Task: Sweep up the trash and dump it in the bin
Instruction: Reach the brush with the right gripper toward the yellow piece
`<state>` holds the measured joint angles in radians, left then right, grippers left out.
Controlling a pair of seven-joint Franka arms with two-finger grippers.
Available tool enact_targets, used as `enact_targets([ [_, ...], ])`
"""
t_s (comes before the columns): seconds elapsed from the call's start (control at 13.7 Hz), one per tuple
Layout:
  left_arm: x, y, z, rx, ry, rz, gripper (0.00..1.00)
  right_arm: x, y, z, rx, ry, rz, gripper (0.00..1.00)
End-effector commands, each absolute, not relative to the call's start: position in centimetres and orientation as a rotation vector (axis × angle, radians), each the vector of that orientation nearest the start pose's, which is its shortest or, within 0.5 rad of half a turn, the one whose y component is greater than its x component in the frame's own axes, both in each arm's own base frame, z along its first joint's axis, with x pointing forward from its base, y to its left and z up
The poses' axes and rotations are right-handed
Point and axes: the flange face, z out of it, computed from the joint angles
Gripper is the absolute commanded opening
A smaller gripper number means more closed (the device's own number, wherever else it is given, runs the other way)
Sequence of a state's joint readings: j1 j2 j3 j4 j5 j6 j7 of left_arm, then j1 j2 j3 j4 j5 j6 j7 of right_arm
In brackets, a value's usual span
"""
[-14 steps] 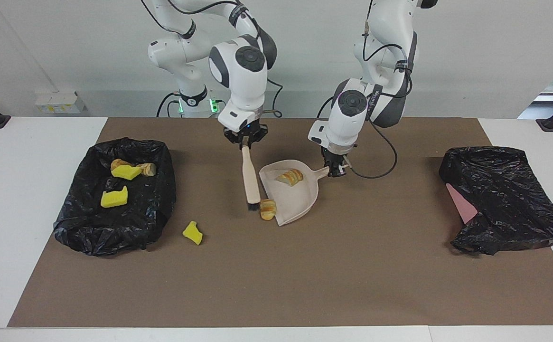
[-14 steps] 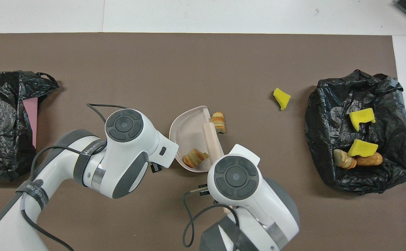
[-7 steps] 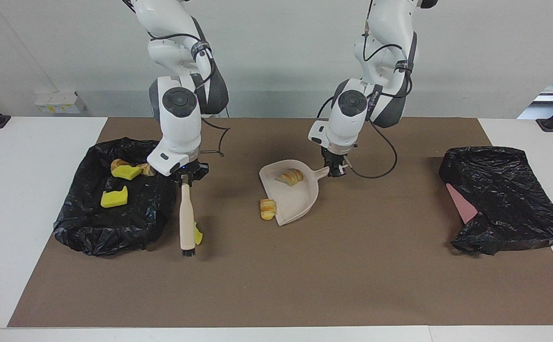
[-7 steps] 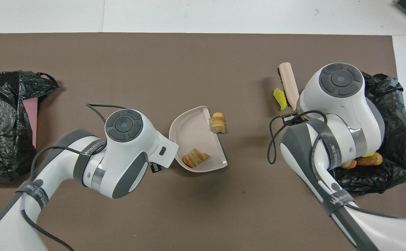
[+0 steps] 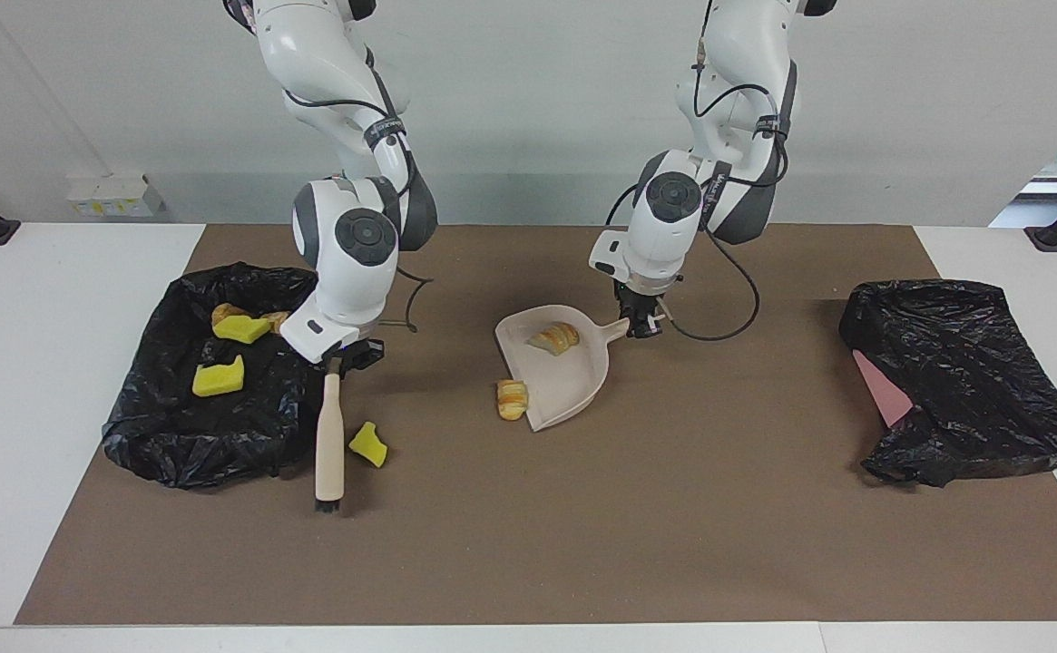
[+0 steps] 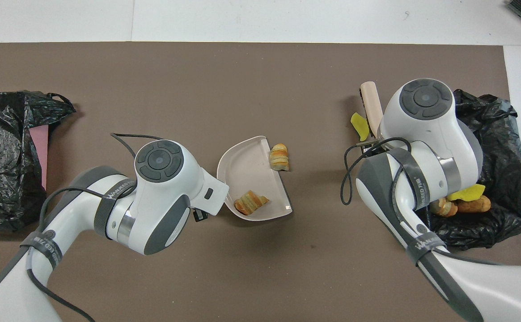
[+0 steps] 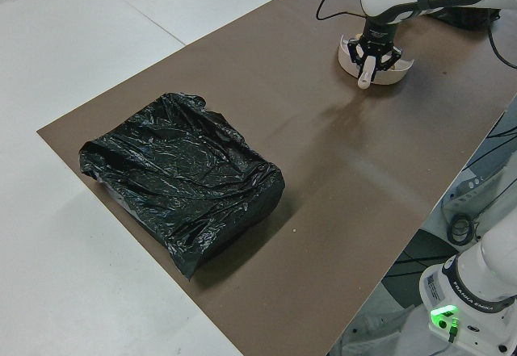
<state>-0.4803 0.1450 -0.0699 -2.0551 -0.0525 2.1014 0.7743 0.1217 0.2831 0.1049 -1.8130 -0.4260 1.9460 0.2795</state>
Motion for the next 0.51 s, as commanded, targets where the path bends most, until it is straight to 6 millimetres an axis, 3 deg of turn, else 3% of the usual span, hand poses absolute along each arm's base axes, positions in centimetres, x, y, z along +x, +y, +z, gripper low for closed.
enact_targets([
  [0.0, 47.2, -29.1, 35.3, -2.552, 1.913, 0.154, 0.0, 60.4, 11.3, 35.5, -3.511, -0.26, 0.129, 0.0],
  [0.22, 47.1, -29.1, 35.1, -2.554, 1.913, 0.156, 0.0, 58.0, 16.0, 34.6, -3.398, -0.263, 0.246, 0.0],
  [0.44, 47.1, -29.1, 35.2, -2.554, 1.913, 0.154, 0.0, 53.9, 24.1, 35.4, -3.266, -0.297, 0.352, 0.0],
])
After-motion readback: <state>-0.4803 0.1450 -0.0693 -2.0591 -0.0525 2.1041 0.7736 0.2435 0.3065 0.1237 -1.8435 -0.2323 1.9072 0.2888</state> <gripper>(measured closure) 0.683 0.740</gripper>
